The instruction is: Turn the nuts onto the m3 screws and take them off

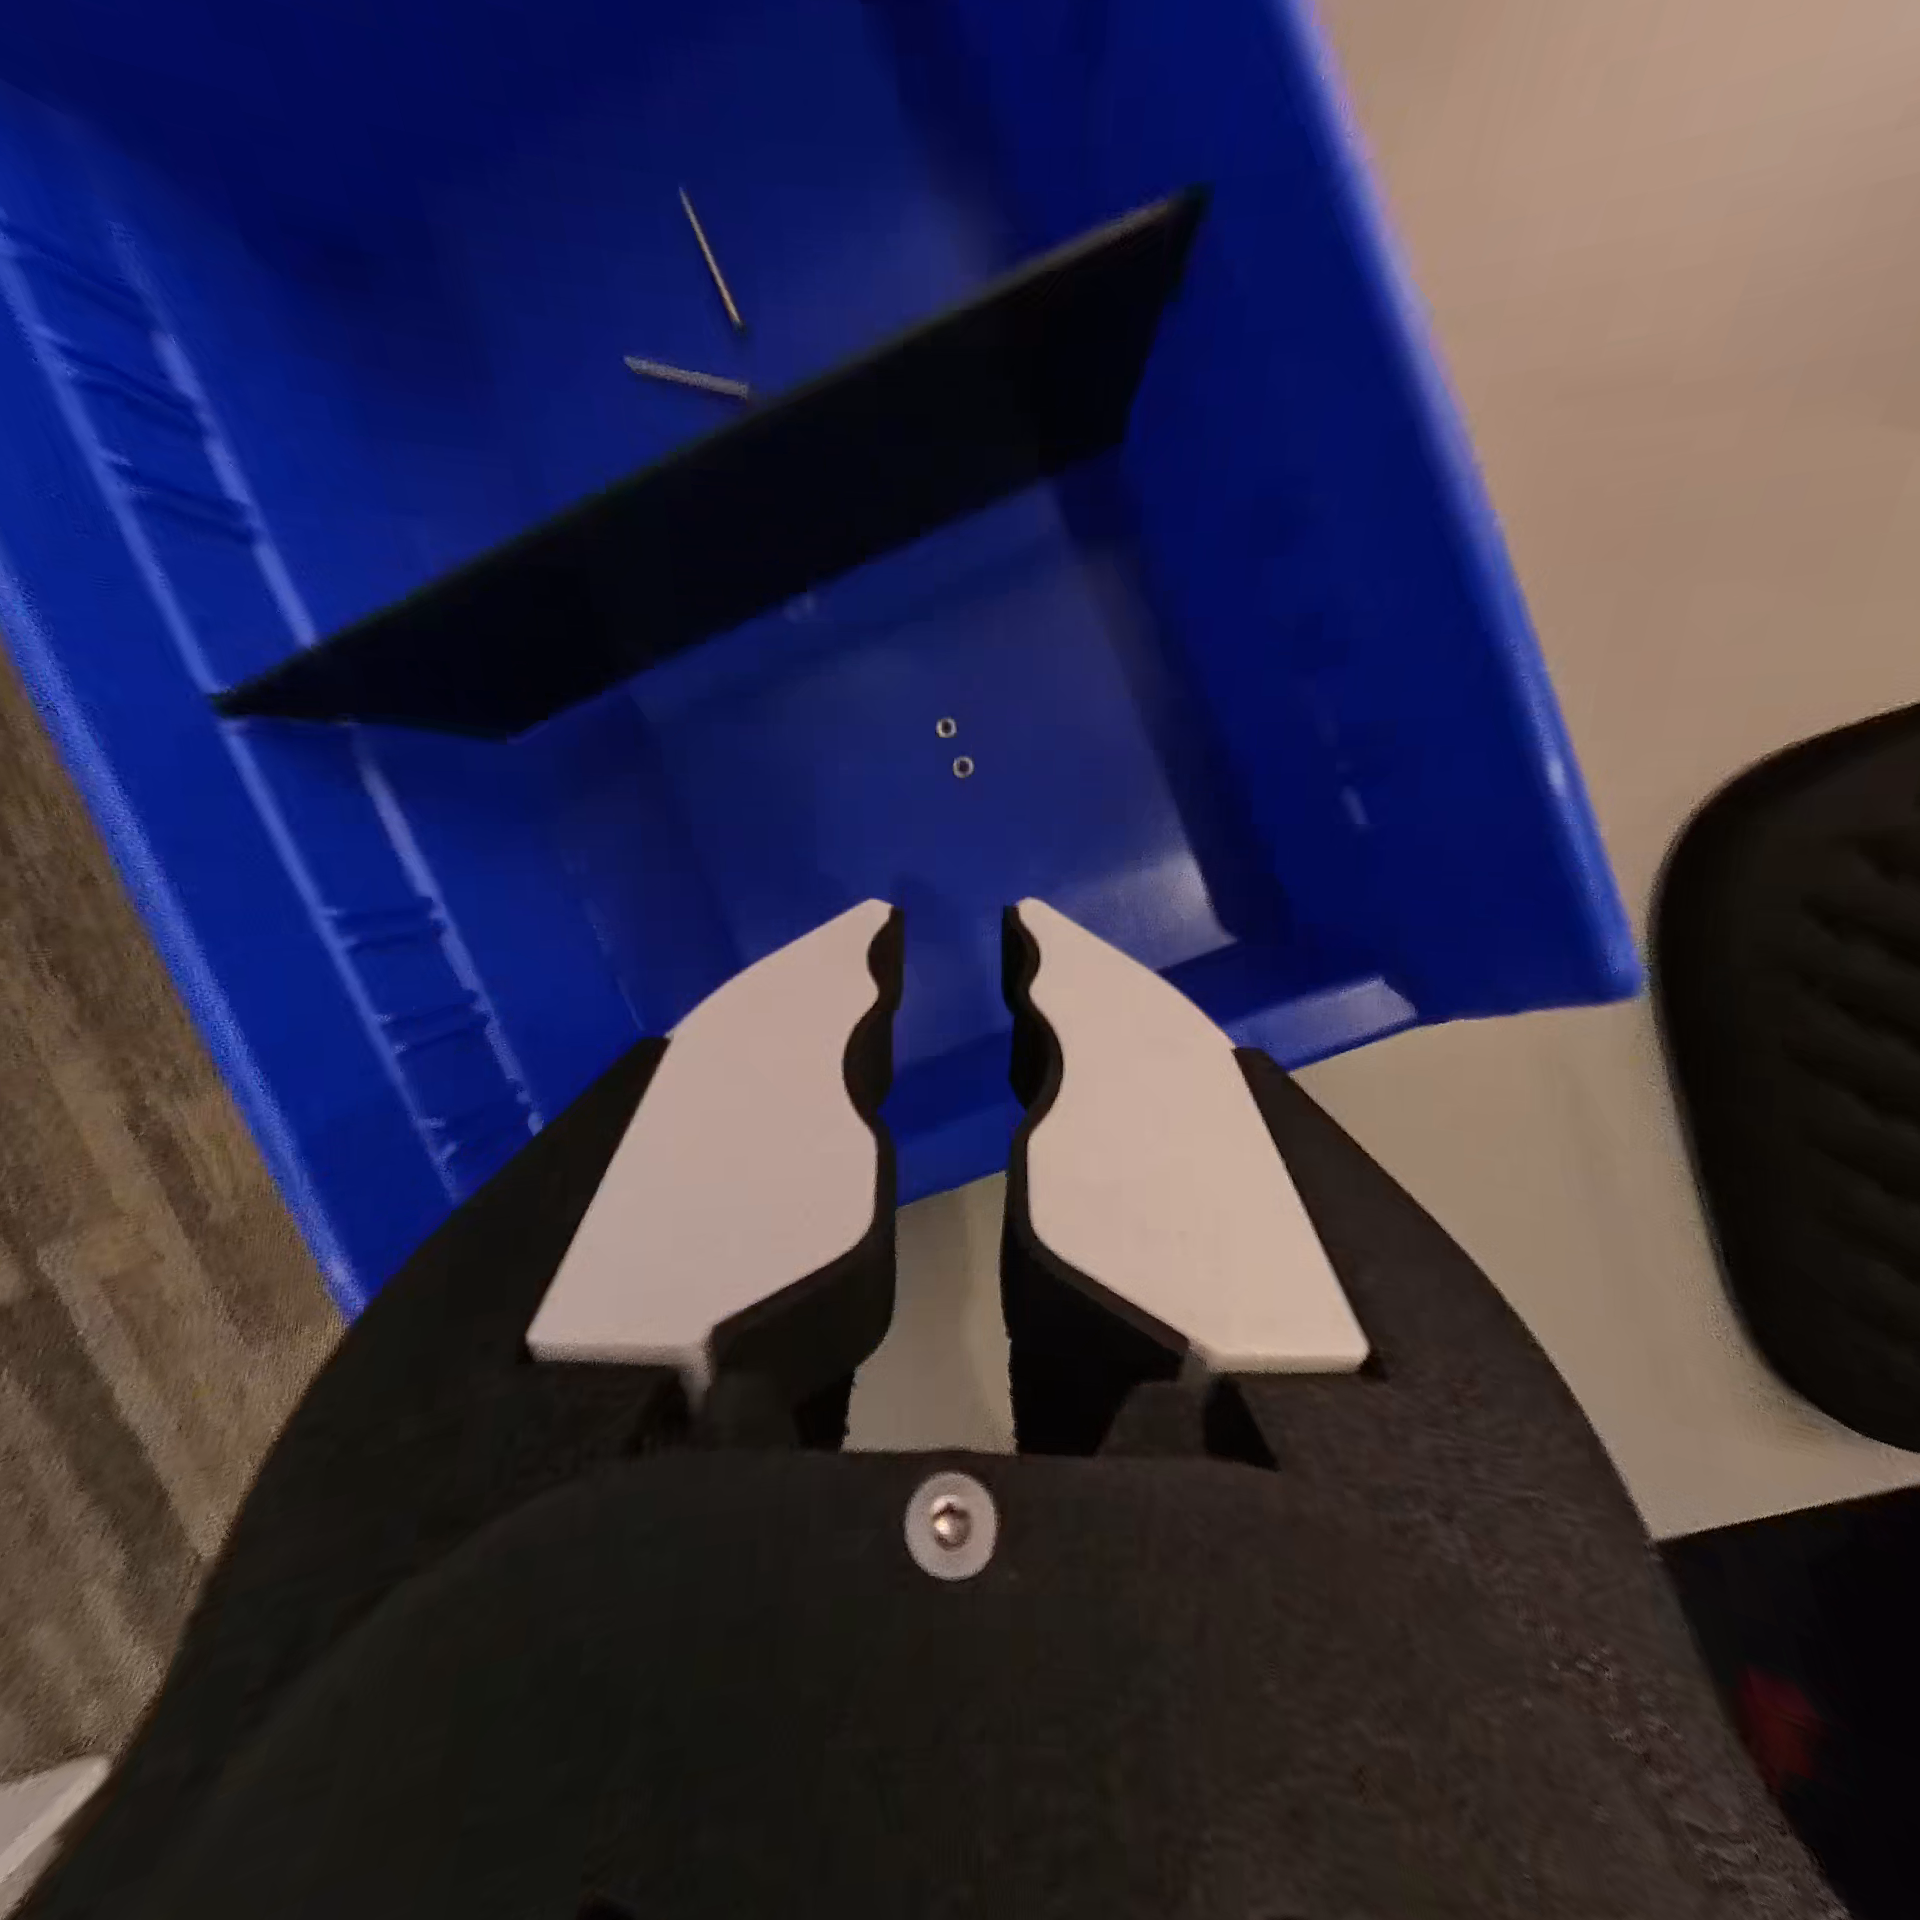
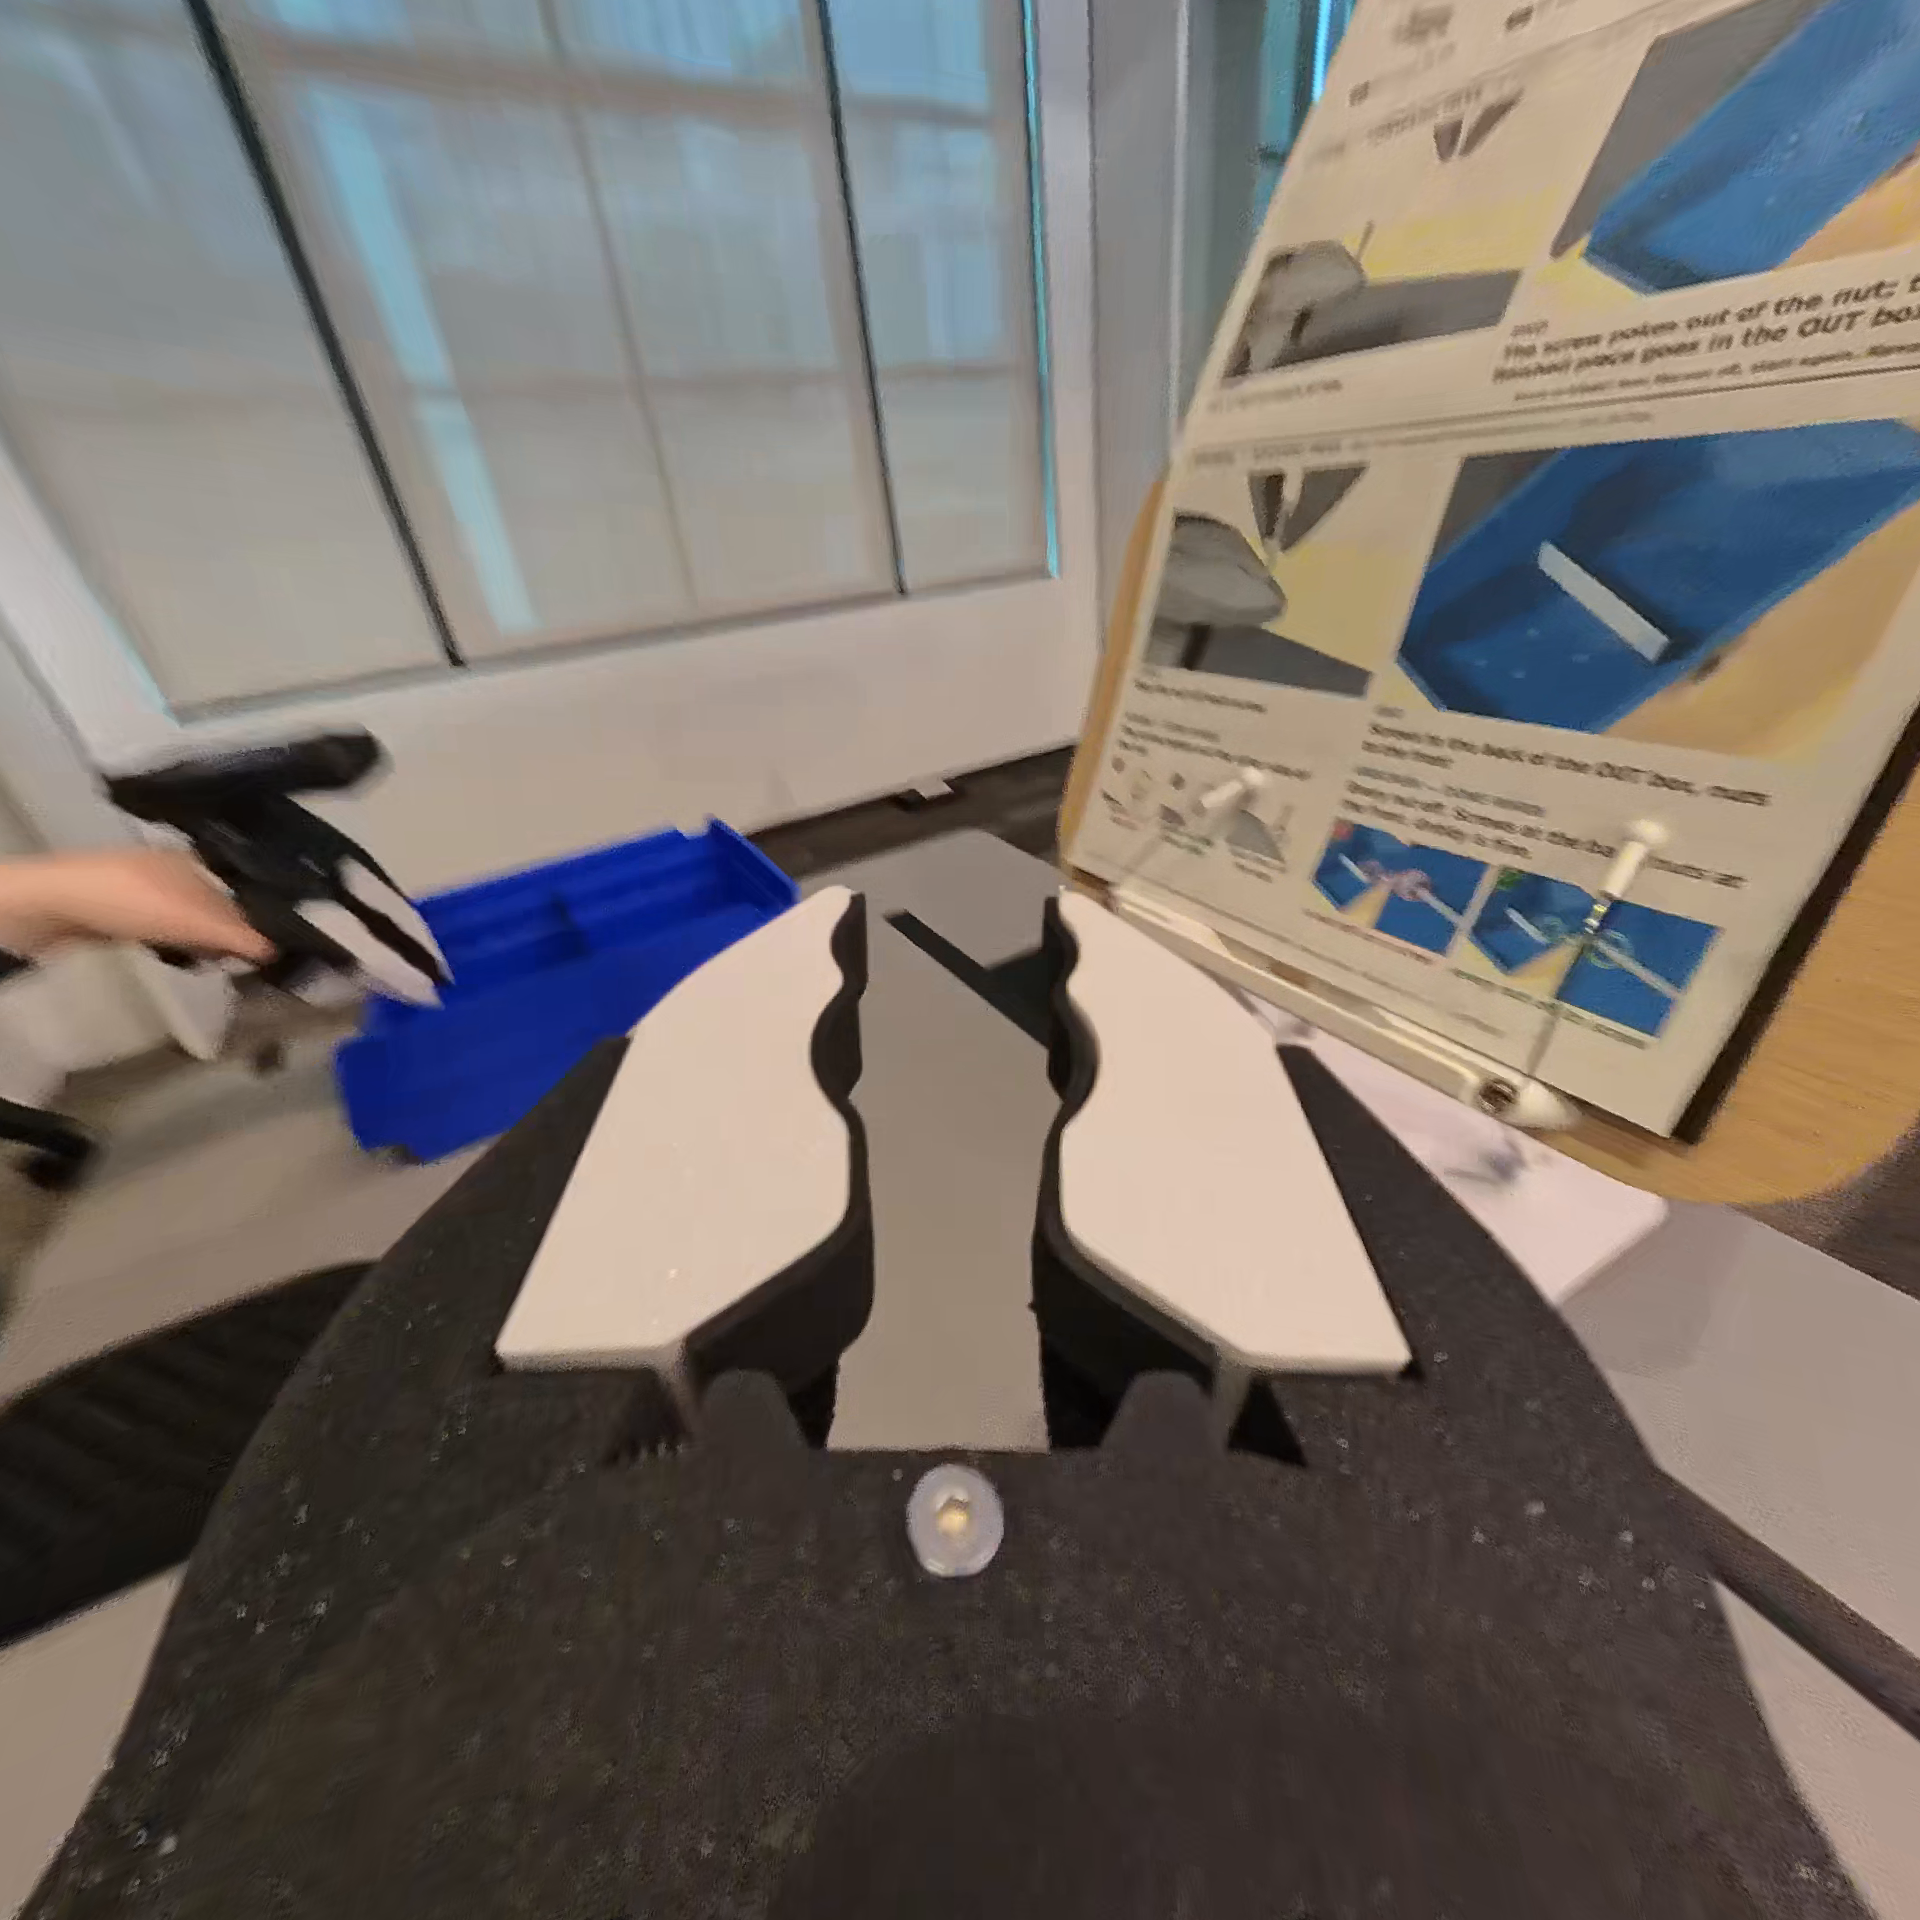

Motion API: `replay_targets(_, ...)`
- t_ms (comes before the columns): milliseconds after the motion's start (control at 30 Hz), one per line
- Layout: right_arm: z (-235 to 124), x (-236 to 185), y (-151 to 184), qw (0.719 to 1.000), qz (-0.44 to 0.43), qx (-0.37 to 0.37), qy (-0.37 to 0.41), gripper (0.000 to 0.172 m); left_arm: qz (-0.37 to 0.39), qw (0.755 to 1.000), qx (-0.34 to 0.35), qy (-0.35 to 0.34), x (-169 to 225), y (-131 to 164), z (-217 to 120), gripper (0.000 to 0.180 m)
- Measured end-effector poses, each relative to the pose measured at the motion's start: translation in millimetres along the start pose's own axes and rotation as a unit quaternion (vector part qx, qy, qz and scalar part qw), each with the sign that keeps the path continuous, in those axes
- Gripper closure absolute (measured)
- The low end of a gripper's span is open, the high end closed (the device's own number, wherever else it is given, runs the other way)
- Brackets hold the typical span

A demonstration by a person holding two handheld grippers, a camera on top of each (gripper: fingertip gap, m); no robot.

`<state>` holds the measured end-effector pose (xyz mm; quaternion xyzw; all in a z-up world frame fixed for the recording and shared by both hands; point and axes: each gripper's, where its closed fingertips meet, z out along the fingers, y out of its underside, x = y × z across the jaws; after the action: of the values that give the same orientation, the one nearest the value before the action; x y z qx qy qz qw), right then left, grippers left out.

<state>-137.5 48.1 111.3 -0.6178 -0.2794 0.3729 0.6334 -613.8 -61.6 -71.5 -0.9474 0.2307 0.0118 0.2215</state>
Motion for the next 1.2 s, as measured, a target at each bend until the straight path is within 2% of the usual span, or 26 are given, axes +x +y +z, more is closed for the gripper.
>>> replay_targets(100, -9.2, -1.0, -9.7, 0.999, 0.028, 0.033, -0.024, 0.143, -0.019, 0.999, -0.044, 0.008, 4.0, 5.1, 21.4, 0.163)
replay_targets(200, -14.8, -4.0, -6.4, 0.996, 0.059, 0.018, -0.059, 0.145, -0.049, 0.996, -0.070, -0.003, 0.6, 3.1, 35.3, 0.164)
replay_targets(500, -18.5, -0.4, -4.3, 0.994, 0.078, 0.011, -0.072, 0.144, -0.130, 0.985, -0.099, 0.047, 3.9, -1.2, 62.3, 0.164)
replay_targets(1200, -15.8, -3.8, 0.5, 0.992, 0.087, -0.004, -0.088, 0.144, -0.119, 0.984, -0.122, 0.045, 0.8, 1.5, 80.4, 0.166)
